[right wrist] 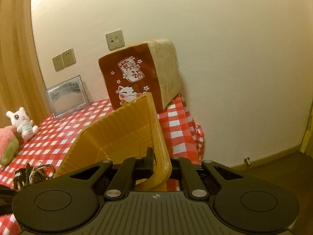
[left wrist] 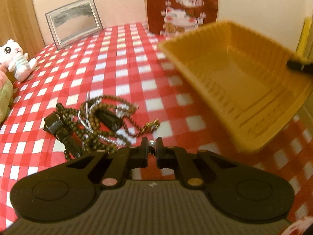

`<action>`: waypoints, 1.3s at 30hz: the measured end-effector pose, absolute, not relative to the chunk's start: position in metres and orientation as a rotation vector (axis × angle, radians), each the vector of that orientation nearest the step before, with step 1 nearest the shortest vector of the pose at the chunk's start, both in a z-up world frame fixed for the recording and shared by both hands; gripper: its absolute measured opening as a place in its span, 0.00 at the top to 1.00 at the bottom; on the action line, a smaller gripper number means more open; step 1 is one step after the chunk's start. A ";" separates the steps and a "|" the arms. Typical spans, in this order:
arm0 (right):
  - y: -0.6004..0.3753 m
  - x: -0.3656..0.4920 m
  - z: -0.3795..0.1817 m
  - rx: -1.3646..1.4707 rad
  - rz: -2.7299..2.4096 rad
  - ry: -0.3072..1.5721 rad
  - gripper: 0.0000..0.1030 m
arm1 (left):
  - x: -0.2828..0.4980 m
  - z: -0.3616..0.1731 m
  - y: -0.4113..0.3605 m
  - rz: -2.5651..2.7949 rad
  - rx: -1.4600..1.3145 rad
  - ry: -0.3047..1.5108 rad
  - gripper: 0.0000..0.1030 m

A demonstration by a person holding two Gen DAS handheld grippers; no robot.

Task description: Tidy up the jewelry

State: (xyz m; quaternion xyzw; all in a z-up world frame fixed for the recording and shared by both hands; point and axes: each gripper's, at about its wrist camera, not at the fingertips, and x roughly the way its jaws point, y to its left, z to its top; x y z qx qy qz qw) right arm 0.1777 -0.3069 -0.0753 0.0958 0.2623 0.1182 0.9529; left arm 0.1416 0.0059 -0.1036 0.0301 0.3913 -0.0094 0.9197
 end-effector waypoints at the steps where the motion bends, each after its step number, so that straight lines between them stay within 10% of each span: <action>1: -0.306 0.176 -0.075 0.189 0.242 0.530 0.94 | 0.140 -0.096 0.004 -0.022 0.043 0.789 0.93; 39: -0.323 0.153 -0.068 0.073 0.215 0.534 0.94 | 0.105 -0.056 -0.055 -0.072 -0.058 0.706 0.76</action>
